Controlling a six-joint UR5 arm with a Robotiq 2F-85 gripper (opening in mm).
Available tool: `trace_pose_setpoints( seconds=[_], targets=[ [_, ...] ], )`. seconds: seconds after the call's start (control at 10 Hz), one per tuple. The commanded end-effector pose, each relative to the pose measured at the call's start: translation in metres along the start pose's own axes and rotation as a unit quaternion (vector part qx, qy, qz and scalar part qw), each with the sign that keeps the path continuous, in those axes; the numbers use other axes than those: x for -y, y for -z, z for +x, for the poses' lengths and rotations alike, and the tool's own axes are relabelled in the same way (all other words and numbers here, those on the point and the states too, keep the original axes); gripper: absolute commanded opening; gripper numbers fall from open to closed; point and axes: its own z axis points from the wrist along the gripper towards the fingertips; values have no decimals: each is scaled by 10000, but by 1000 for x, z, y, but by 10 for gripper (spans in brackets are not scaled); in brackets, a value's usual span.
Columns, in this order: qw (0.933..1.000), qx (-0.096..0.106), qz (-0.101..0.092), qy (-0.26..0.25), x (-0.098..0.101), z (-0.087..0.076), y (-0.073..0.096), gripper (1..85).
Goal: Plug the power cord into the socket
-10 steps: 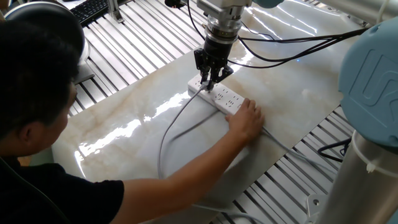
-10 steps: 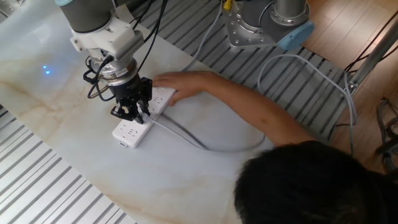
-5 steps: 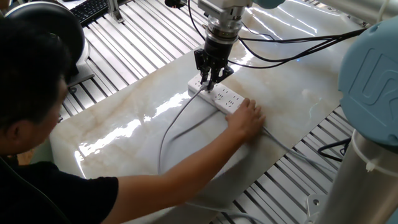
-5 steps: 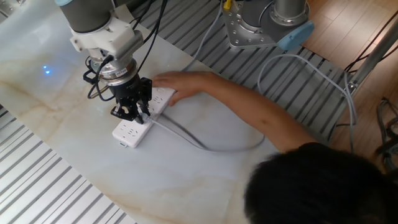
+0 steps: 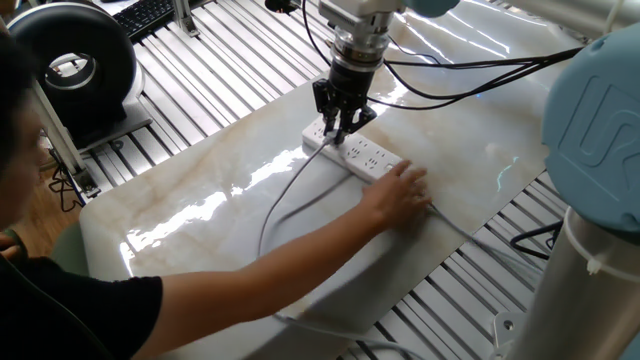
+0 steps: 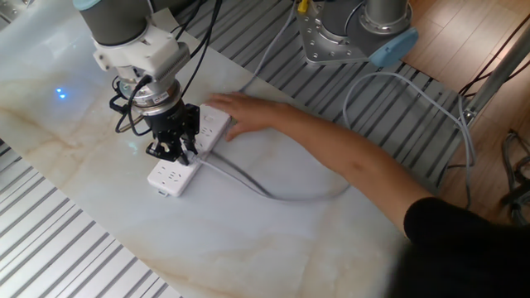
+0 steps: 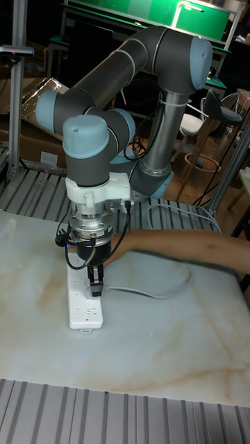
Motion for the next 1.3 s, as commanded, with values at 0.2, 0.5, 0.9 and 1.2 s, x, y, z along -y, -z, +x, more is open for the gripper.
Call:
trace_pose_setpoints(
  seconds=[0.2, 0.5, 0.9, 1.2],
  targets=[
    [9999, 48, 124, 86, 3, 7, -5, 10],
    [9998, 90, 147, 108, 1, 9, -7, 10],
    [9997, 115, 182, 152, 4, 12, -10, 10],
    [9994, 190, 188, 212, 0, 18, -9, 10]
  ],
)
